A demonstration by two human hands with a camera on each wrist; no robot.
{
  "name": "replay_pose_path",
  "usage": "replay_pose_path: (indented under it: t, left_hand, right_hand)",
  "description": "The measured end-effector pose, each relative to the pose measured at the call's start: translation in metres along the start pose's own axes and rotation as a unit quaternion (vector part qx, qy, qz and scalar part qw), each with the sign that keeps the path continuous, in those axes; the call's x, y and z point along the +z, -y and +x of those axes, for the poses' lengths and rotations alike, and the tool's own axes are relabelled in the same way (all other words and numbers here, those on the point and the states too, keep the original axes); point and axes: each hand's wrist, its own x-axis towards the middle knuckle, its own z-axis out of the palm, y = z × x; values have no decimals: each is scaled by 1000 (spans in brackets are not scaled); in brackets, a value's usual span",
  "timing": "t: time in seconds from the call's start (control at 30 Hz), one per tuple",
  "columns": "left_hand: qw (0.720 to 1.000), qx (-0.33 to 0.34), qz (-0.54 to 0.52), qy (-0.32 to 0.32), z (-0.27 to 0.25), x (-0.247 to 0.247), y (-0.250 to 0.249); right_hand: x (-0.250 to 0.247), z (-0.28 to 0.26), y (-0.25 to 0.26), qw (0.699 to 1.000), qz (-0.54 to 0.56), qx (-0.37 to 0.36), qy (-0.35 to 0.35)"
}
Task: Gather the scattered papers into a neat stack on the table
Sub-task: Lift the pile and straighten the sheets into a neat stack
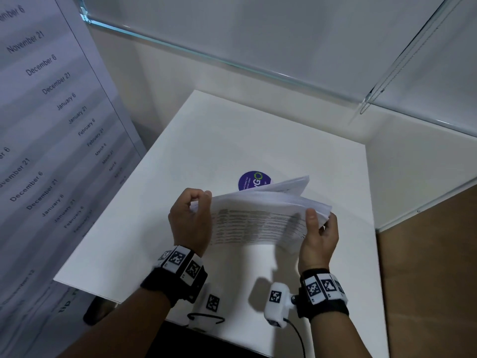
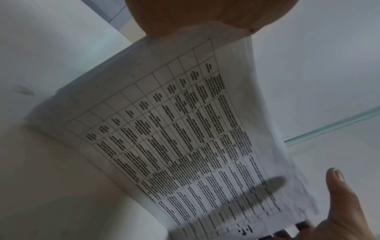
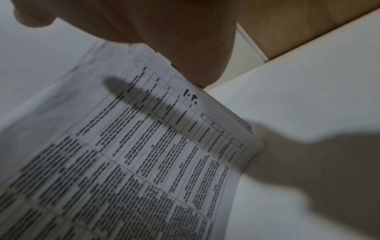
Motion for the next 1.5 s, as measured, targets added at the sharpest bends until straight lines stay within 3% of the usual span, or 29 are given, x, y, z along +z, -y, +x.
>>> replay_pose_path:
  t: [0.23,0.43,0.6,0.83,0.97,1.17,1.23,1.33,1.43,1.5]
  left_hand:
    - [998,-9,-41,50,6,-12,8]
    - [993,5,-62,103,1,-12,4]
    - [994,-20,-53,93,4,-7,3]
    - [996,22,-38,71,2,-7,-4]
    - [998,-18,-3,52,-4,-5,9]
    - [999,-44,6,22,-9,3,1]
    - [998,-53,-6,34,-7,3,4]
    - [996,-47,-10,72,-1,1,9]
    - [985,-26,-18,172,10,-4,3]
    - [967,-34,46,248,24,-6,4]
  right_hand:
    - [-8,3,2,999,26,16,9]
    - [-8,6,3,998,-9,17,68]
    - [-5,0,2,999,-21,31,28]
    - [-11,-17,9,999,17,27,-38]
    - [-12,-23,6,996,-1,59,-69]
    - [-8,-26,8,997,13,39,-65]
    - [-10,-27,8,999,9,23,-42]
    - [-15,-26,10,998,-28,8,50]
    - [-21,-17,17,991,-107,4,76]
    - [-24,-12,25,990,-118,16,70]
